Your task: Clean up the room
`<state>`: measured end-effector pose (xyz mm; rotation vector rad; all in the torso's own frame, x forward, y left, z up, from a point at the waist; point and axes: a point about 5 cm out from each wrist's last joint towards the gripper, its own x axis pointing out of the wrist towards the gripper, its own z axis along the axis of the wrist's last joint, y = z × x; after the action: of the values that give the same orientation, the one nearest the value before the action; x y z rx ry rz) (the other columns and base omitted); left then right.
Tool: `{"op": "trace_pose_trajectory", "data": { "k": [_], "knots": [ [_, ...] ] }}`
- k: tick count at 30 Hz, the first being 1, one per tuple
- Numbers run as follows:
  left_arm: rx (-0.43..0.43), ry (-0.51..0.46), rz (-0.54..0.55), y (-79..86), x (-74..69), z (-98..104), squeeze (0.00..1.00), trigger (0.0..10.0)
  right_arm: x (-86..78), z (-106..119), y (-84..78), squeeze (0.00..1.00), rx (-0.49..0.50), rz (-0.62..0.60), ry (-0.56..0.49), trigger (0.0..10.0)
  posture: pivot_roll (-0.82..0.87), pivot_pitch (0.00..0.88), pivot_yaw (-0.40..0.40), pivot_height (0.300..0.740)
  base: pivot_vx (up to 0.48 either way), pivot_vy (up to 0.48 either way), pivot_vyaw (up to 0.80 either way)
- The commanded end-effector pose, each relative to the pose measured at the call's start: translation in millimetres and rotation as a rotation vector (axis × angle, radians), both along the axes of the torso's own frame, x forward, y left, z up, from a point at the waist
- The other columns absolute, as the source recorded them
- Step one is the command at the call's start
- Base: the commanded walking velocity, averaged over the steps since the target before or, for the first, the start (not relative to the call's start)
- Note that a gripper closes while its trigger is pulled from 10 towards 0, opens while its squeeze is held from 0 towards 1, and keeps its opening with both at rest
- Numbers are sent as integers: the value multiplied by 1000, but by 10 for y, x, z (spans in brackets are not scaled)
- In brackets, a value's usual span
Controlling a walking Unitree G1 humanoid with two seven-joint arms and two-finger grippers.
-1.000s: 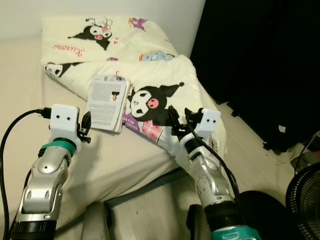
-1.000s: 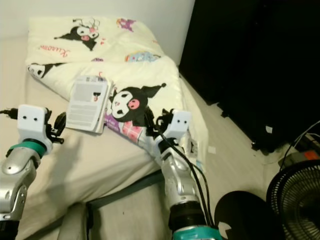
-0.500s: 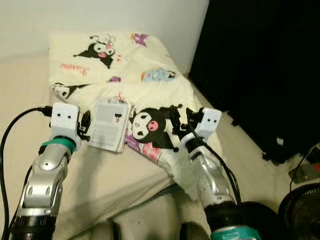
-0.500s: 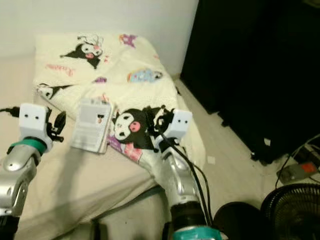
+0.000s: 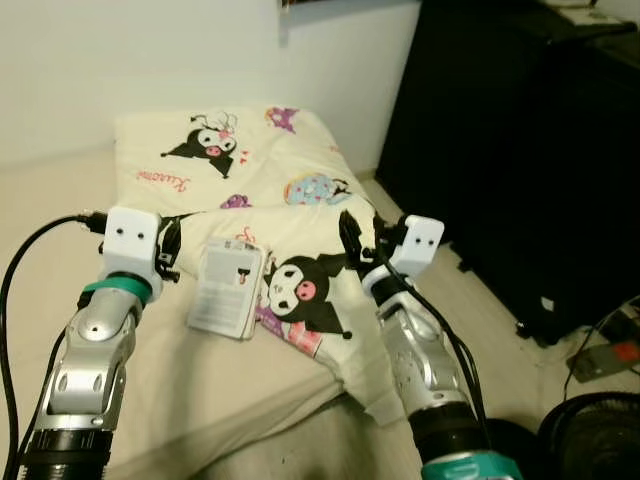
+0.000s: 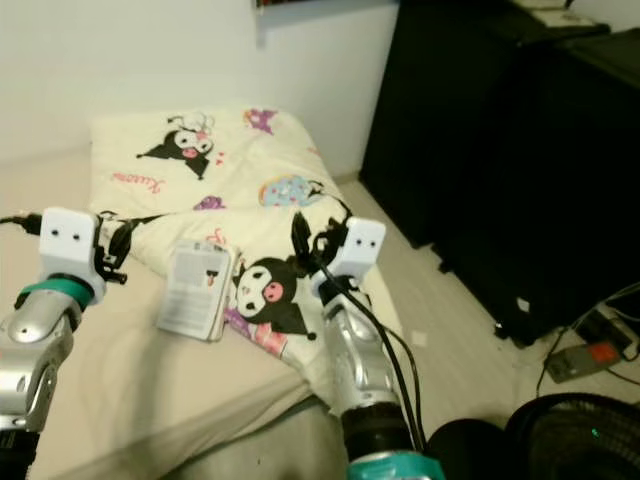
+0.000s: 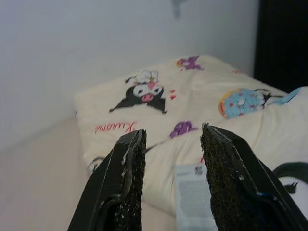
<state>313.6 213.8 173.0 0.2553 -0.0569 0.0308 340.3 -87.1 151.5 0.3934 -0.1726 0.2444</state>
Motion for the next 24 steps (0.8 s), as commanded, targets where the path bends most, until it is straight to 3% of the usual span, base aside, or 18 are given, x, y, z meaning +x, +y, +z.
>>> {"op": "trace_pose_trajectory", "data": {
  "k": [1,13,20,24],
  "knots": [
    [15,33,8,12,-17,-98,0,10000,-17,-56,-13,0,1,-11,20,10000,166,18,29,738,0,0,0],
    [44,23,33,-19,-24,-126,0,10000,-17,-121,15,0,-7,-6,50,10000,175,12,7,740,0,0,0],
    [-16,-7,88,-29,-51,-132,0,10000,20,-179,76,0,-27,42,81,10000,199,2,-37,740,0,0,0],
    [-27,-19,115,2,-113,-152,0,10000,63,-167,111,0,-39,66,86,10000,220,2,-59,740,0,426,0]
  ]
}}
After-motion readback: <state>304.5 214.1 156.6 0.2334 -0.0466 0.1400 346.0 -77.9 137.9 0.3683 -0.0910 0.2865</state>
